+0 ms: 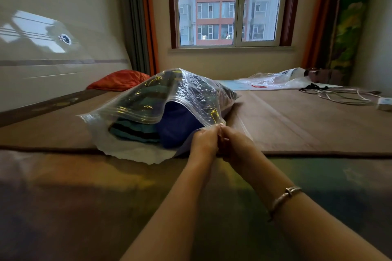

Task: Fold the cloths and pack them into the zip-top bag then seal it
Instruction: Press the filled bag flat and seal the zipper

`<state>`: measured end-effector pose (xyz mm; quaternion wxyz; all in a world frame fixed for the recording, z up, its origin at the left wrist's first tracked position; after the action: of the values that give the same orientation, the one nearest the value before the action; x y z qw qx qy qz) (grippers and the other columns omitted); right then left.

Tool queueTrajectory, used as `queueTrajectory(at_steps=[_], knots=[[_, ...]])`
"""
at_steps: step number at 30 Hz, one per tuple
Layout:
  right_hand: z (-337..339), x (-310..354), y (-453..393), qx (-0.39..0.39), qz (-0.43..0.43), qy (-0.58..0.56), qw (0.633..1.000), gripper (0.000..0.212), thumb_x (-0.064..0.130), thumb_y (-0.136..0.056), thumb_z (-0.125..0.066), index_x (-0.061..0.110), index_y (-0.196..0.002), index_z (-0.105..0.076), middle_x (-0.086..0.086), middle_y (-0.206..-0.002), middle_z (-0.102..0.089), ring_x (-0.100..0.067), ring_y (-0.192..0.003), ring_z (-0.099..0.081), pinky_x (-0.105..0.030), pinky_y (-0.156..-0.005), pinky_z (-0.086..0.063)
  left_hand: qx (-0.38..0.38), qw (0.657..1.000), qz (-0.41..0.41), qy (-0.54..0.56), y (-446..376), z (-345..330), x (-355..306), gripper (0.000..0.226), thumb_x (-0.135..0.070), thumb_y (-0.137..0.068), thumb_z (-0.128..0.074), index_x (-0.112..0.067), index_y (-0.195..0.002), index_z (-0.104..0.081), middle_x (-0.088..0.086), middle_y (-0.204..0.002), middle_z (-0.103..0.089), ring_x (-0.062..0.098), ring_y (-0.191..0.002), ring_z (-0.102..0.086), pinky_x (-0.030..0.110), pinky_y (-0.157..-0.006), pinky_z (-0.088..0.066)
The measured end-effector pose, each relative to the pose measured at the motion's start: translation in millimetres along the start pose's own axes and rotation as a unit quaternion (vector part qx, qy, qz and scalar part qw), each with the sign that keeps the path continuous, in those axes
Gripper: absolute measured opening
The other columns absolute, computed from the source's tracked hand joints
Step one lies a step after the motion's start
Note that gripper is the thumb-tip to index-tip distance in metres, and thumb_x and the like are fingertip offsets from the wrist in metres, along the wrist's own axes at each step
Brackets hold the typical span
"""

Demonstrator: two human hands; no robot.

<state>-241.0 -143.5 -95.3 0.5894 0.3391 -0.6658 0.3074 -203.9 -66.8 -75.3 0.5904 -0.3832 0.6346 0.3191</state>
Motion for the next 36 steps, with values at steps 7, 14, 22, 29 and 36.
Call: queueTrajectory(at_steps=[7,14,22,29,36], knots=[[-3.2,3.9,-5.3,0.004,0.040,-0.024,0.999,0.026,0.022,-0.100,-0.045,0.005,-0.098,-0.065,-0.013,-0.086,-0.065,-0.018,-0.071,-0.062,-0.029,-0.059,-0.052,-0.001,1.000,0.015,-0.027,-6.3,0.4,3.0,0.027,-0.022,-0.099,-0.044,-0.005,-0.115,-0.058,0.014,-0.102,-0.065,0.024,-0.091,-0.062,0.028,-0.063,-0.052],[7.7,15.8,-1.3,0.011,0.074,-0.081,0.994,0.047,0.010,-0.097,-0.045,0.014,-0.052,-0.057,0.004,-0.042,-0.045,-0.005,-0.037,-0.039,-0.017,-0.040,-0.034,-0.072,0.997,0.011,0.016,-16.9,10.5,3.4,0.030,-0.018,-0.092,-0.046,0.005,-0.102,-0.063,0.018,-0.093,-0.067,0.029,-0.084,-0.063,0.035,-0.074,-0.053],[29.7,8.1,-10.2,-0.044,0.066,-0.125,0.989,0.042,0.007,-0.093,-0.043,0.019,-0.055,-0.032,0.009,-0.040,-0.027,-0.007,-0.039,-0.023,-0.019,-0.042,-0.021,-0.175,0.977,0.038,0.116,-39.1,60.5,11.4,0.042,-0.017,-0.090,-0.049,0.008,-0.123,-0.055,0.026,-0.128,-0.056,0.038,-0.113,-0.058,0.044,-0.090,-0.049],[-16.8,5.3,6.0,0.008,0.103,0.005,0.995,0.045,0.056,-0.090,-0.044,0.014,-0.080,-0.056,0.001,-0.065,-0.050,-0.007,-0.057,-0.042,-0.021,-0.059,-0.036,-0.129,0.990,0.027,0.055,-39.6,57.9,15.0,0.025,-0.020,-0.094,-0.046,-0.005,-0.084,-0.062,0.010,-0.081,-0.057,0.022,-0.069,-0.052,0.029,-0.058,-0.039],[-32.4,-6.5,-16.3,-0.033,0.014,-0.077,0.996,0.024,0.022,-0.093,-0.054,0.010,-0.074,-0.061,-0.007,-0.074,-0.063,-0.025,-0.078,-0.062,-0.037,-0.075,-0.051,-0.109,0.994,0.014,0.003,-34.6,43.0,10.8,0.027,-0.016,-0.092,-0.046,-0.009,-0.067,-0.054,0.009,-0.073,-0.057,0.023,-0.075,-0.055,0.034,-0.071,-0.043]])
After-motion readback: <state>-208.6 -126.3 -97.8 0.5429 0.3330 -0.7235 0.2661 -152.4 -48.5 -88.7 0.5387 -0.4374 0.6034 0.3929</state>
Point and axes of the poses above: each hand's wrist, its own y-axis away from the middle knuckle, its own z-axis out of the back of the hand, x = y × z, the point moved 9 cm from there along -y, towards the middle knuckle
